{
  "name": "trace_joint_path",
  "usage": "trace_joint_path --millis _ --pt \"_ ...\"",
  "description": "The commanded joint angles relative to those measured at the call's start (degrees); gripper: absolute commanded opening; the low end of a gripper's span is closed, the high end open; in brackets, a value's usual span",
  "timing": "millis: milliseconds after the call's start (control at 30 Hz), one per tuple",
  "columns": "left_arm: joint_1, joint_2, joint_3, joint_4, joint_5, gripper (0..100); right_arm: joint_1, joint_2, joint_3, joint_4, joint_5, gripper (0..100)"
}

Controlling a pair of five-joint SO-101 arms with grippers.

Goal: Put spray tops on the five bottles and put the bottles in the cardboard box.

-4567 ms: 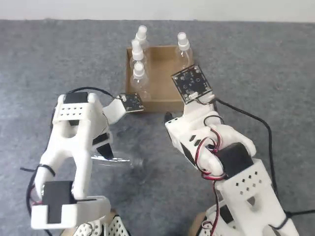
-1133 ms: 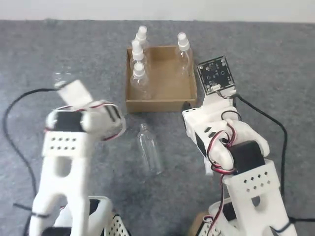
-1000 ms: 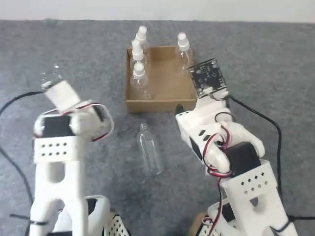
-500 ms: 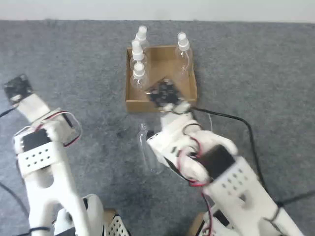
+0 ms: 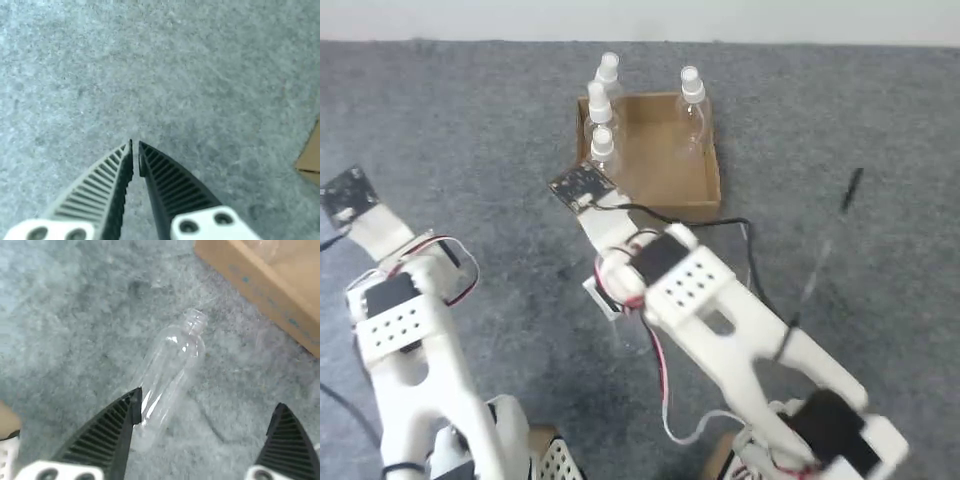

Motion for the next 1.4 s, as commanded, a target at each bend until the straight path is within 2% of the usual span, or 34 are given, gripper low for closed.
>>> trace_joint_path --millis 0,567,767,1100,1233,1367 --pt "-0.4 -2.3 0.0 -3.3 0.0 1 -0.2 4.0 -6.6 -0.2 -0.6 35.0" --pt "-0.4 -2.2 0.1 -3.1 -0.1 1 -1.9 23.9 -19.2 0.0 -5.5 34.6" --pt "-0.4 -2.2 0.7 -3.3 -0.1 1 -2.0 26.2 -20.6 -0.4 -5.5 22.2" --pt "-0.4 -2.2 0.9 -3.3 -0.2 1 -3.2 29.5 -20.6 0.3 -4.7 21.4" --pt "-0.4 -2.2 0.9 -3.3 -0.2 1 -4.4 29.5 -20.7 2.3 0.0 21.4" --pt "-0.4 -2.2 0.9 -3.3 -0.2 1 -4.7 29.7 -21.3 3.4 1.1 21.7"
